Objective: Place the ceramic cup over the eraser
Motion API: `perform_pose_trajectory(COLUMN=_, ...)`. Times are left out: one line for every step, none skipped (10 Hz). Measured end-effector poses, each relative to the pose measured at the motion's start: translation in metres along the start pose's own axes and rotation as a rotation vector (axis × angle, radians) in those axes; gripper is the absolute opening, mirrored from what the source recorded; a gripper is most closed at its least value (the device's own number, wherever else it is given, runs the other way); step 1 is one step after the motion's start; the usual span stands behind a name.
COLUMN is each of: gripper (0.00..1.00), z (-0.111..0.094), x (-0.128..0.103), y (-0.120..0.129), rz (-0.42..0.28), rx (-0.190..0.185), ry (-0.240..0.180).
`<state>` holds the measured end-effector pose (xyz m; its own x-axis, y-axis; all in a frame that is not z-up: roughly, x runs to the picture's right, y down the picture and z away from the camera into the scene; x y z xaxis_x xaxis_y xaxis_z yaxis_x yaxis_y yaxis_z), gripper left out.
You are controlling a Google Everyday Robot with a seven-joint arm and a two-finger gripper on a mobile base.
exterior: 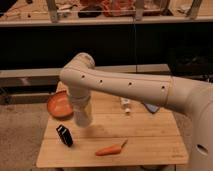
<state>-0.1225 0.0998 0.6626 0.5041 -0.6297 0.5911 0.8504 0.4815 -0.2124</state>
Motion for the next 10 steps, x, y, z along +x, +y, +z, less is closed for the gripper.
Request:
perform_pose_trajectory(gripper=0.01, z=-0.005, x=-0.006, y=-0.001, rz=-0.016, rx=-0.004, ry=-0.002)
perform_pose_trajectory(gripper=0.01, z=-0.01, x=-0.01, y=-0.001, rz=-0.028, rx=-0.004, ry=-0.002)
perform_pose_trajectory(gripper=0.01, z=-0.019, x=-0.014, y=0.0, rz=-0.04, rx=0.002, ry=-0.002)
perform_pose_trajectory(gripper=0.01, z=-0.027, x=-0.02, y=0.002, rz=-0.049, rx=0.01, ry=-0.006)
perform_pose_trajectory(gripper=0.01, z=-0.031, x=-0.022, y=0.003, rz=-0.053, rx=0.013, ry=-0.007)
perform_pose_trajectory(gripper=0.01, z=-0.036, x=-0.03, y=0.002, rz=-0.068, rx=0.021, ry=-0.015)
perform_pose_trajectory(gripper=0.01, z=-0.037, x=-0.035, y=0.0, rz=-0.08, rx=0.026, ry=-0.022)
perform_pose_trajectory(gripper=0.01, z=-0.037, x=-0.037, y=0.0, rz=-0.091, rx=0.031, ry=-0.026)
perform_pose_trajectory(gripper=0.01, z=-0.036, x=-0.042, y=-0.001, rz=-0.105, rx=0.037, ry=-0.033)
perform_pose_trajectory(gripper=0.01, z=-0.035, x=-0.048, y=-0.004, rz=-0.125, rx=0.041, ry=-0.04)
